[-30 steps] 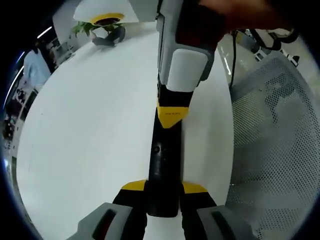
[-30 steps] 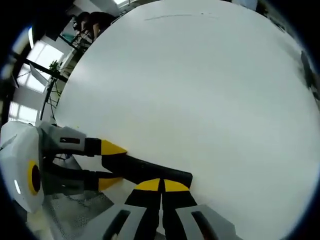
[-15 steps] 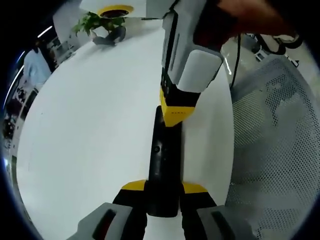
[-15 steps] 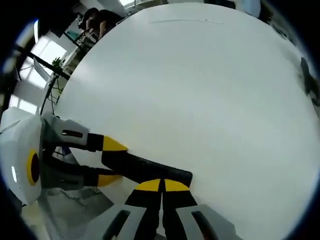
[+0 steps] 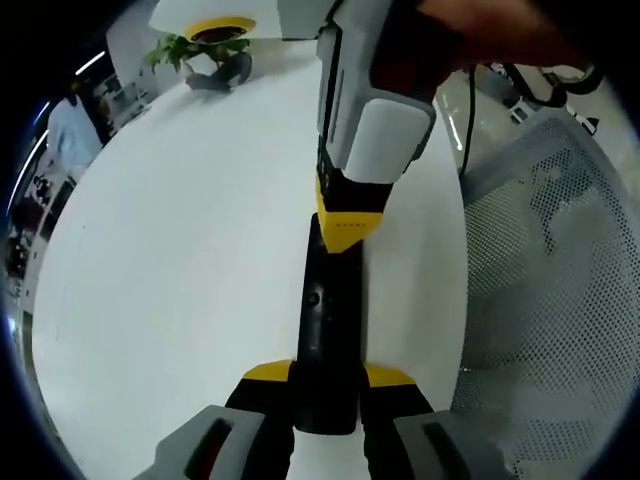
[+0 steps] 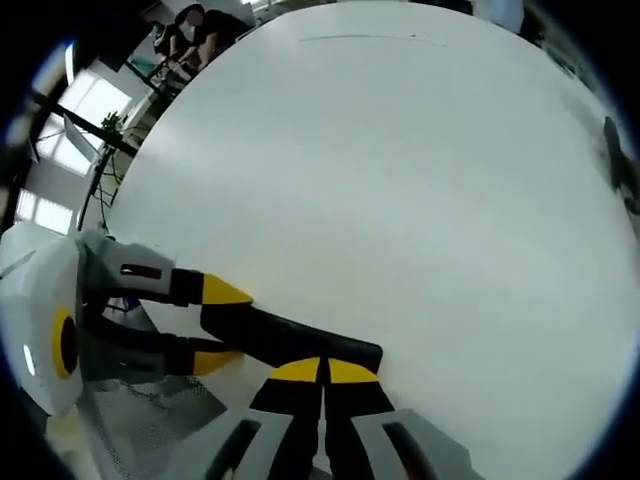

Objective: Press the specified remote control buttons in sequence, fully releasing each button before pressing the next.

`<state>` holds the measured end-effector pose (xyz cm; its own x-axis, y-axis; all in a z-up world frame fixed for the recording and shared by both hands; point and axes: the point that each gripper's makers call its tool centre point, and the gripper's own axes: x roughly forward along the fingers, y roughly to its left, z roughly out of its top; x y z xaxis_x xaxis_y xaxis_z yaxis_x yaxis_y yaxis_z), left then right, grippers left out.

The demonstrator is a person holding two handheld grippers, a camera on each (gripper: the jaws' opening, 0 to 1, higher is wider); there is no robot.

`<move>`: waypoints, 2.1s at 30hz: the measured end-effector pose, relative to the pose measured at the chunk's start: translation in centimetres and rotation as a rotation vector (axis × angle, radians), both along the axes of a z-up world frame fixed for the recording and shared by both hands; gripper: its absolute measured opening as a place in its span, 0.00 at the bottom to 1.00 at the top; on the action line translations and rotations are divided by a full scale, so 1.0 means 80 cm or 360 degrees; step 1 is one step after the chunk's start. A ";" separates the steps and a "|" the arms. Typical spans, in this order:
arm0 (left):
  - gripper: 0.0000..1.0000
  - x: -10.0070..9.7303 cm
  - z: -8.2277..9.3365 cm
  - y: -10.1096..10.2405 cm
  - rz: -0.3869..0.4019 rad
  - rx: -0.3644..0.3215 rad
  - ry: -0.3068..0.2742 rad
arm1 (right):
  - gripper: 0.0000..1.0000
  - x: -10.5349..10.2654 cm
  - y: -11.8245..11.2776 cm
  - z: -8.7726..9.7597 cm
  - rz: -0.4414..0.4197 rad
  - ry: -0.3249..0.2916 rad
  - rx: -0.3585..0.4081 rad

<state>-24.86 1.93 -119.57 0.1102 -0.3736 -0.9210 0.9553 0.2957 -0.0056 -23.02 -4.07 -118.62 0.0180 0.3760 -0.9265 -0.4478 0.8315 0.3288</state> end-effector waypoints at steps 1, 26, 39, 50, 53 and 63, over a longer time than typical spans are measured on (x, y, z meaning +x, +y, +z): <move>0.24 0.000 0.000 0.000 0.0001 0.0000 0.0000 | 0.00 0.000 0.000 0.000 -0.0007 -0.0005 0.0004; 0.24 0.000 0.001 0.000 0.0005 0.0004 -0.0013 | 0.00 0.017 0.025 0.008 -0.0036 -0.0088 0.0070; 0.24 0.000 0.001 0.000 0.0018 -0.0014 -0.0006 | 0.00 0.024 0.027 -0.004 0.0022 -0.0054 0.0021; 0.24 0.000 0.001 0.000 0.0012 -0.0018 0.0001 | 0.00 0.020 0.023 -0.002 0.0068 -0.0063 -0.0013; 0.24 0.000 0.001 0.000 0.0011 -0.0026 0.0000 | 0.00 0.020 0.021 -0.003 0.0043 -0.0027 0.0023; 0.24 0.001 0.000 0.000 0.0016 -0.0022 0.0002 | 0.00 0.017 0.020 -0.002 0.0014 0.0013 0.0024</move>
